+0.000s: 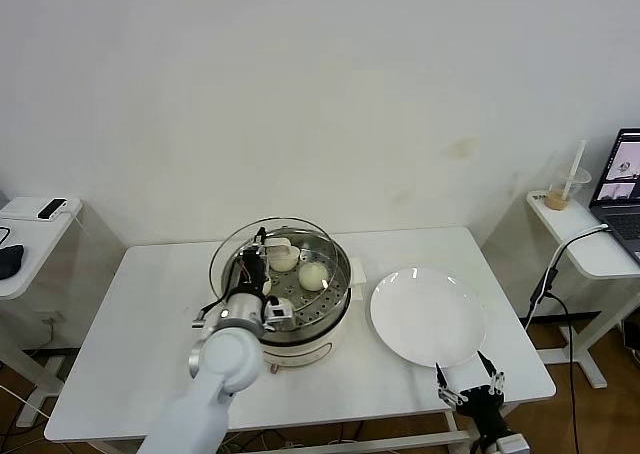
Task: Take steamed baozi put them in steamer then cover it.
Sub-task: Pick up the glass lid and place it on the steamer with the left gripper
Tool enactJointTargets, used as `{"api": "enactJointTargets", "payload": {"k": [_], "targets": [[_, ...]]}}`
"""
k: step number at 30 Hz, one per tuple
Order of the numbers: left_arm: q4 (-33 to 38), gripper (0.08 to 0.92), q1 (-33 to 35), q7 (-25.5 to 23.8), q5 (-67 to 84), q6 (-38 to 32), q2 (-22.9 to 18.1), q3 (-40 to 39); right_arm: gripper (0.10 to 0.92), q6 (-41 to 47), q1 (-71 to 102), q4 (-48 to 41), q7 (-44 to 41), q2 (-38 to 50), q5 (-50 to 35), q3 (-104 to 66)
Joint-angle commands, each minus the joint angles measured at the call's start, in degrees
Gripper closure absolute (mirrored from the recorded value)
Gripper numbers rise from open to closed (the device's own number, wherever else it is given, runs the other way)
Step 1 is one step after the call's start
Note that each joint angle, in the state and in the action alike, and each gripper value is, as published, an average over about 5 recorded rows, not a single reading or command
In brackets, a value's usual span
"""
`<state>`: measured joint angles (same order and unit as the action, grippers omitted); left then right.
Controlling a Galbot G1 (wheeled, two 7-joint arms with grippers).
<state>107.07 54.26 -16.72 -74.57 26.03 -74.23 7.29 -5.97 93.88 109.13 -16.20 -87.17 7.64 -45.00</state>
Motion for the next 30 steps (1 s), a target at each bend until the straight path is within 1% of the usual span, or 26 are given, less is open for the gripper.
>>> {"api": "enactJointTargets", "payload": {"k": [1, 16, 30], "targets": [[-2.7, 0.852, -0.9, -0.5, -2.8, 0.2, -2.9, -1.4, 0.203, 0.0, -0.1, -0.3, 0.0, -0.1, 0.3, 0.3], [-3.7, 0.852, 0.7, -0.1, -3.9, -0.6, -3.8, -1.2, 0.203, -0.3, -0.3, -1.2, 0.2, 0.0, 0.6, 0.7], [-4.3, 0.852, 0.5, -0.1, -4.8, -1.1, -4.5, -1.3, 0.203, -0.2, -0.1, -1.1, 0.0, 0.0, 1.0, 0.8]]}}
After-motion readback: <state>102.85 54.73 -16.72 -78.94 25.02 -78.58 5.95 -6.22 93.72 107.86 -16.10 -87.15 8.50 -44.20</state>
